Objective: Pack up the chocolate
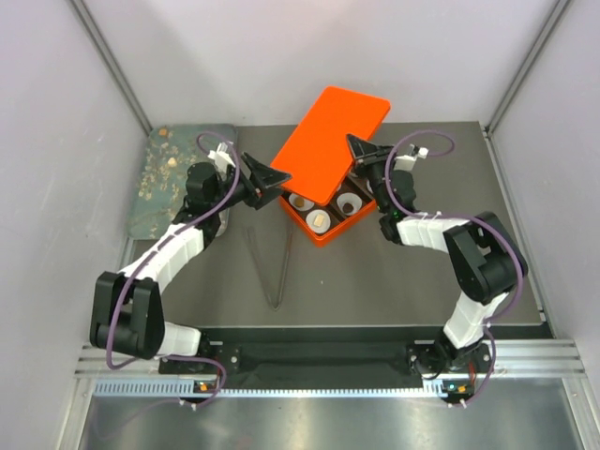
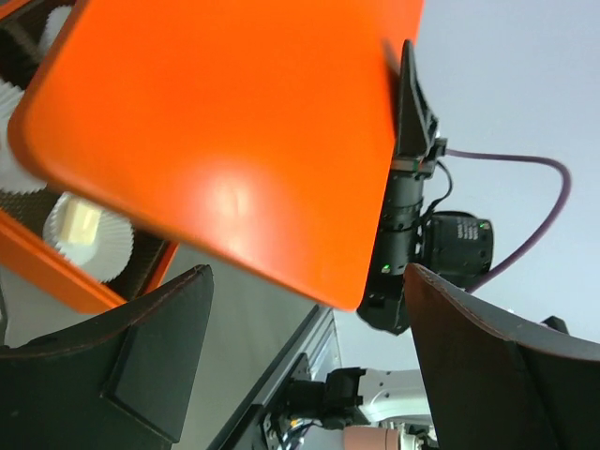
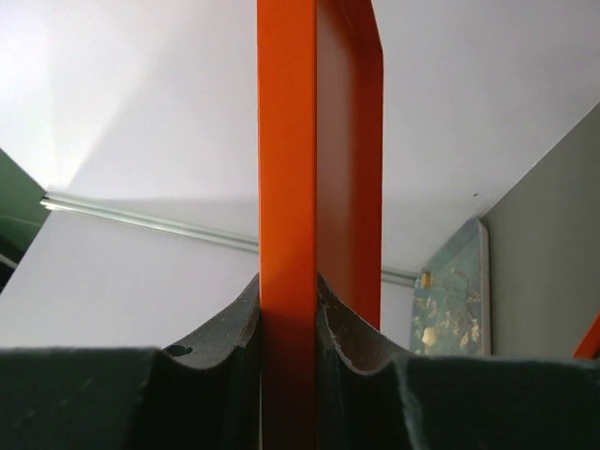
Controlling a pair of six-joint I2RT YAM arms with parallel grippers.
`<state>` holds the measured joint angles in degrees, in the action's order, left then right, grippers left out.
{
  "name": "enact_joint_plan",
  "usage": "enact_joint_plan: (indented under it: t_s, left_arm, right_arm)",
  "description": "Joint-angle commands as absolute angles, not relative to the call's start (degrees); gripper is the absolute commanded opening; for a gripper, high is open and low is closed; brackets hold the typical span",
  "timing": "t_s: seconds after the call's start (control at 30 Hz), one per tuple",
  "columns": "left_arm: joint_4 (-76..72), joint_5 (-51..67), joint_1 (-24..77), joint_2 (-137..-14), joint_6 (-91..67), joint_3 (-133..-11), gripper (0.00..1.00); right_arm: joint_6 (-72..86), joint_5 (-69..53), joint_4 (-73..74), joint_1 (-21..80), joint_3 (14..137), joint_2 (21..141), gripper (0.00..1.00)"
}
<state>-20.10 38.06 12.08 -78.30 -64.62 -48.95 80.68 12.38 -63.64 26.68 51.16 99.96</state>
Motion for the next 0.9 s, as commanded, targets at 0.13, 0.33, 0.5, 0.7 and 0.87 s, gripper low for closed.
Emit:
enact_joint_plan:
  t_s: [0.13, 0.33, 0.5, 0.7, 0.87]
  left_arm:
    - [-35.1, 37.4, 12.9, -81.9, -69.1, -48.3, 0.87]
    - [-37.5, 35.9, 15.1, -84.1, -70.0, -47.4, 0.87]
    - [-37.4, 35.2, 15.6, -85.2, -69.9, -47.7, 0.86]
    - [-36.7, 34.8, 16.9, -86.1, -69.4, -47.9, 0.86]
    - [-33.1, 34.0, 17.2, -86.2, -68.2, -48.4, 0.87]
  right_arm:
    - [85.3, 14.0, -80.2, 28.3, 49.4, 98.5, 0.00]
    - [86.7, 13.3, -82.1, 28.3, 47.2, 98.3, 0.00]
    - [88.2, 13.2, -83.8, 28.2, 45.8, 98.8, 0.00]
    - [88.8, 13.4, -84.6, 28.2, 45.1, 98.7, 0.00]
    - [88.9, 13.1, -84.7, 28.1, 45.4, 98.6, 0.00]
